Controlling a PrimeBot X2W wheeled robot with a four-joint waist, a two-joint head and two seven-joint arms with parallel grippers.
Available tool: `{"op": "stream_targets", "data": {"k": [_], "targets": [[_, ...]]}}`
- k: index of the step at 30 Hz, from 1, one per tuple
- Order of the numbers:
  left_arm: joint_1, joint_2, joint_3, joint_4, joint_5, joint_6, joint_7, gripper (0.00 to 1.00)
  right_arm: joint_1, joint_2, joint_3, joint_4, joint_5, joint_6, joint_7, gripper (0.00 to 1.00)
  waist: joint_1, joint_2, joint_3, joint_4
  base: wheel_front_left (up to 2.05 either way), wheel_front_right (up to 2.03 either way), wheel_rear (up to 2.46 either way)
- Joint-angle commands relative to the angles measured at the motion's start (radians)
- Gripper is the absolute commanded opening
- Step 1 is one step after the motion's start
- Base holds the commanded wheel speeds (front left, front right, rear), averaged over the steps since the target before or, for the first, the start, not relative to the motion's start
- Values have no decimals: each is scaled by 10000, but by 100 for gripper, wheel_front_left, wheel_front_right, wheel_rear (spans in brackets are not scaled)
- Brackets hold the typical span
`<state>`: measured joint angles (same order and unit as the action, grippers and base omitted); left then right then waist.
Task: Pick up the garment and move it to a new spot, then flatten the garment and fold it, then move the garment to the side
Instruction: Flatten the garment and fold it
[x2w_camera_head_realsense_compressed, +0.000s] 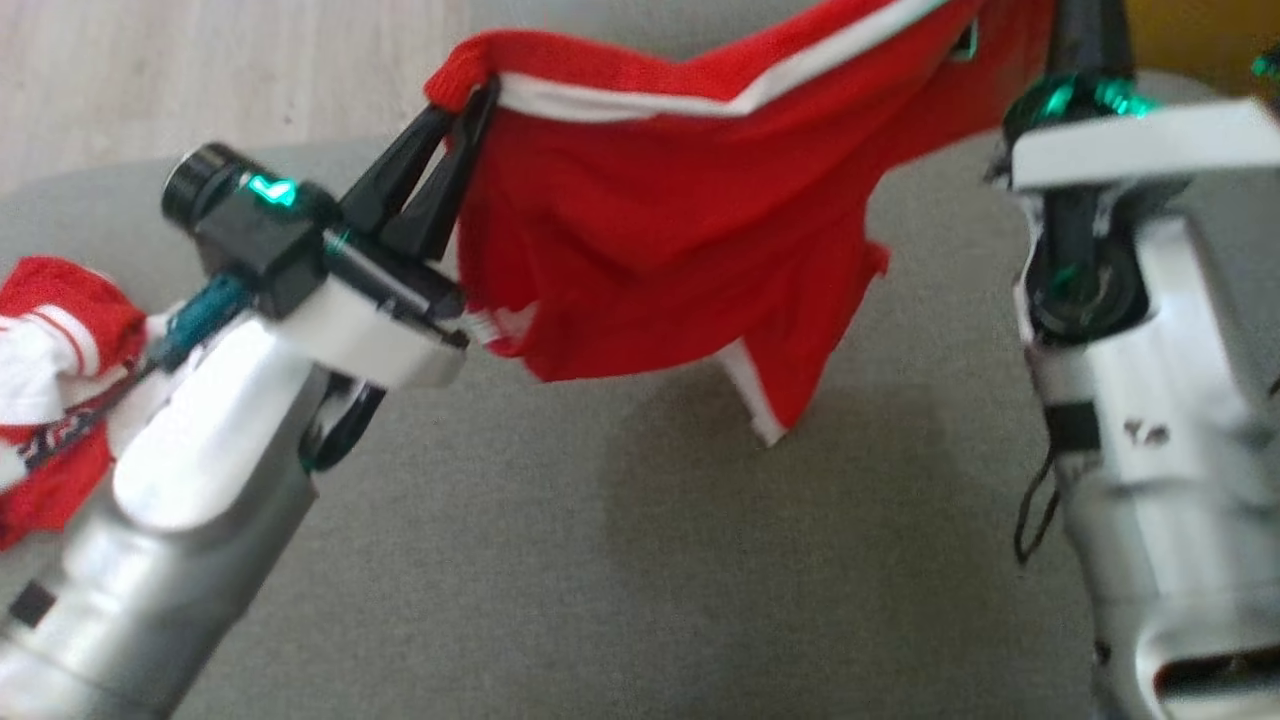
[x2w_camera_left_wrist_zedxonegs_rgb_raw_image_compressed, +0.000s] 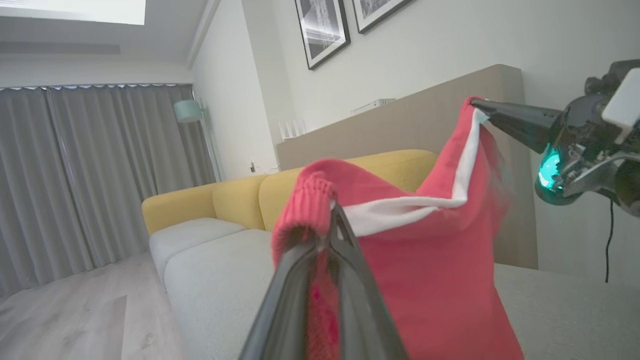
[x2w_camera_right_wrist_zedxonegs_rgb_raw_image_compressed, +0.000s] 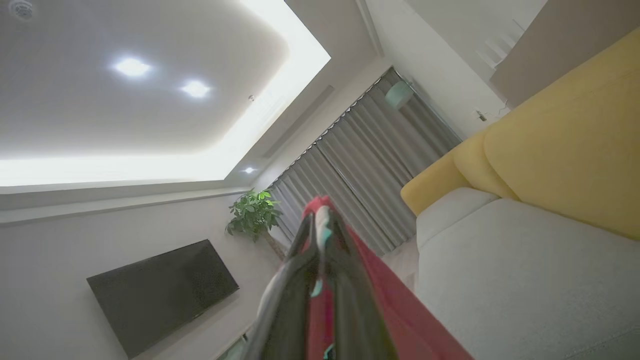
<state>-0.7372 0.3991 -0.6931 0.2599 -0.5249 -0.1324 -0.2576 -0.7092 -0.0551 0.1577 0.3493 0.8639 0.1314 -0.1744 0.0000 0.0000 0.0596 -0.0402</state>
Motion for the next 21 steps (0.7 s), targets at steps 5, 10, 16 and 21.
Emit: {"op": "stream_targets", "data": {"k": [5,10,16,21], "targets": [[-2230,203,29,678,-579,18,-41,0,-2481,49,-337,902,-590,-7,-350,0,0,0,1765,-462,0,0,0],[-3612,-18,708,1169,-69,17,-41,0,-4228,49,-584,1735,-1394,-7,-783,0,0,0,2493,-647,0,0,0],[-4466,-351,1395,1398,92,17,-41,0,-5267,49,-1458,1974,-1702,-7,-868,0,0,0,2836,-820,0,0,0],[-2922,-491,1094,1786,-523,17,-41,0,-3537,49,-812,1894,-1423,-7,-871,0,0,0,2614,-926,0,0,0]]}}
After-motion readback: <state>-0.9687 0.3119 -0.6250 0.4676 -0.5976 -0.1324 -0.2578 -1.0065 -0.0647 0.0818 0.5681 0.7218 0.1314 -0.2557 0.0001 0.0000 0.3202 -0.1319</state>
